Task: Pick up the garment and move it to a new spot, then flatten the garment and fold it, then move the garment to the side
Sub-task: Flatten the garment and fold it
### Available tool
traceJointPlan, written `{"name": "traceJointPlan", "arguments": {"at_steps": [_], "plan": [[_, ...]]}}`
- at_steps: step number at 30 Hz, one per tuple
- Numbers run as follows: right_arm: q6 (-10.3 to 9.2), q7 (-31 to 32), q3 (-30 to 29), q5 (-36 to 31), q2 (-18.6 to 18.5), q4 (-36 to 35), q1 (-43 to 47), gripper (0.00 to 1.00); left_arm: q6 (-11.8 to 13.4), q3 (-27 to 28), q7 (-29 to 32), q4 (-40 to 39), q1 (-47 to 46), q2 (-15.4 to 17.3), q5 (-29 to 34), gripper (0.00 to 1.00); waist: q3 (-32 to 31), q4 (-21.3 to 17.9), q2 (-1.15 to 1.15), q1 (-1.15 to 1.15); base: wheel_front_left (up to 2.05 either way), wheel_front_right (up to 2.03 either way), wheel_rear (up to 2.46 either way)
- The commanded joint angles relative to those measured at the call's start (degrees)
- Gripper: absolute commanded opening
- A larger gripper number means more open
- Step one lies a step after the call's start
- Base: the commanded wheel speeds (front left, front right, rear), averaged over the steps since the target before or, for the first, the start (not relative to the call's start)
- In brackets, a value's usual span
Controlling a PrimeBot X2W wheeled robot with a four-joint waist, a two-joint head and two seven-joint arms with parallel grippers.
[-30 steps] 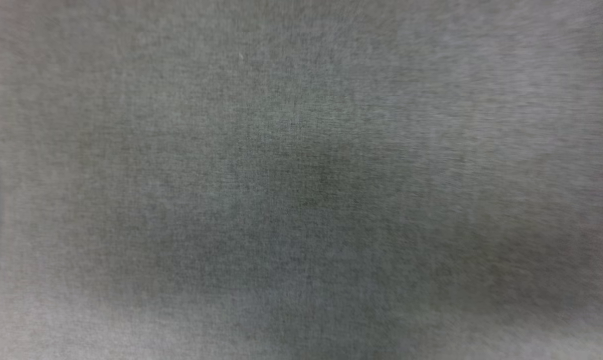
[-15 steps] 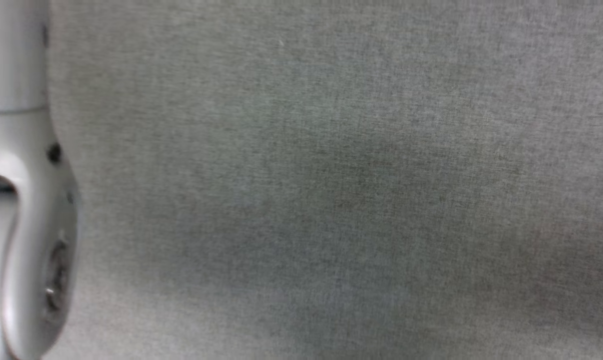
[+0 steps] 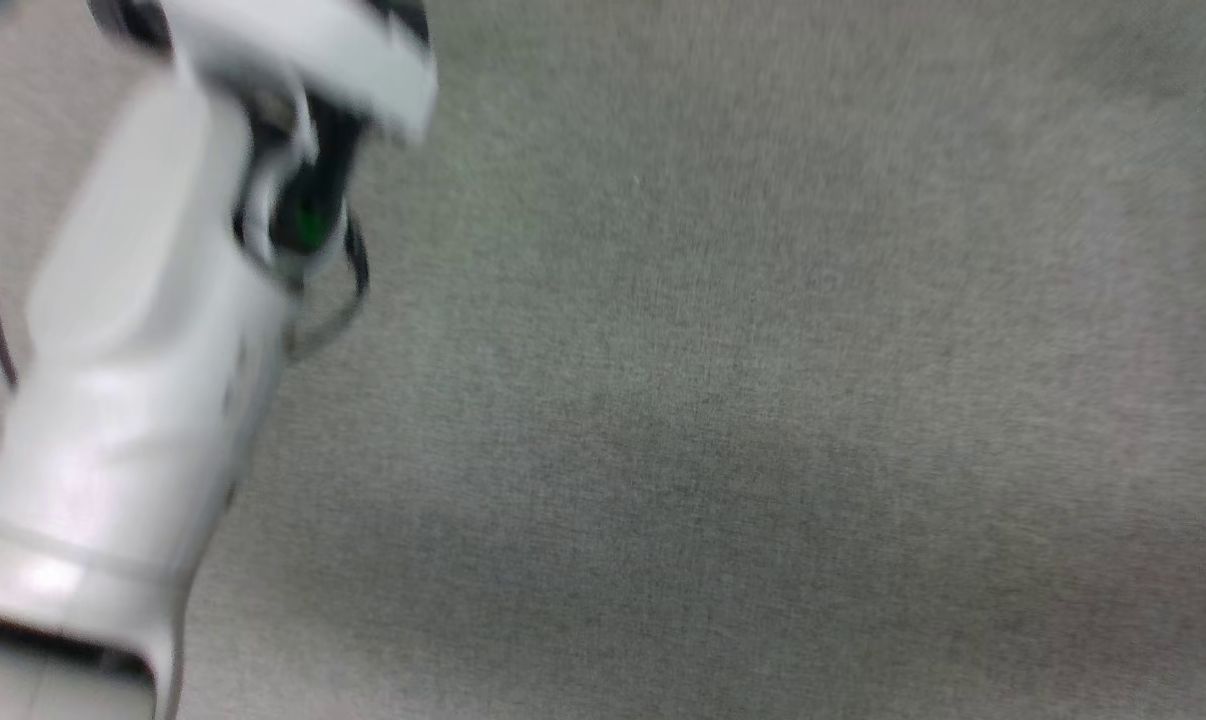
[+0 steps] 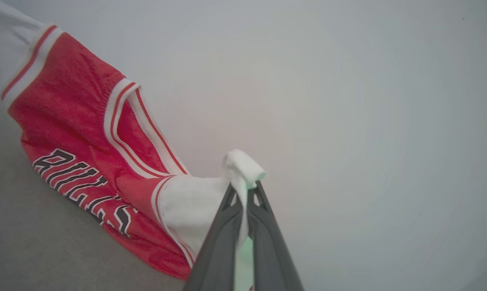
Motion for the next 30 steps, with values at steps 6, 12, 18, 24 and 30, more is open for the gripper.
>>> {"name": "traceJointPlan", "arguments": {"at_steps": [6,12,18,24,30], "plan": [[-0.06,0.0,-2.2,3.3,-2.8,-5.6,16.3,0.00,0.0,-4.8,0.4,-9.0,15.7,7.1,-5.3,0.00,-15.5,-0.5,0.00,0.00,0.00,0.00,0.00],[-0.06,0.0,-6.9,3.7,-3.2,-11.6,35.4,0.00,1.4,-8.6,0.3,-16.9,33.0,13.6,-4.7,0.00,-20.8,-1.0,0.00,0.00,0.00,0.00,0.00],[-0.06,0.0,-10.5,2.1,-2.2,-15.2,47.0,0.00,5.1,-9.3,-0.6,-20.6,42.9,16.1,-4.8,0.00,-23.0,-1.4,0.00,0.00,0.00,0.00,0.00],[-0.06,0.0,-15.7,0.6,-1.3,-19.8,58.7,0.00,10.2,-6.6,-2.0,-23.8,52.3,18.1,-4.4,0.00,-23.8,-2.3,0.00,0.00,0.00,0.00,0.00],[-0.06,0.0,-21.6,-1.4,2.3,-22.1,68.6,0.00,13.6,-2.9,-2.4,-25.7,60.2,17.7,-3.7,0.00,-23.9,-3.1,0.00,0.00,0.00,0.00,0.00]]}}
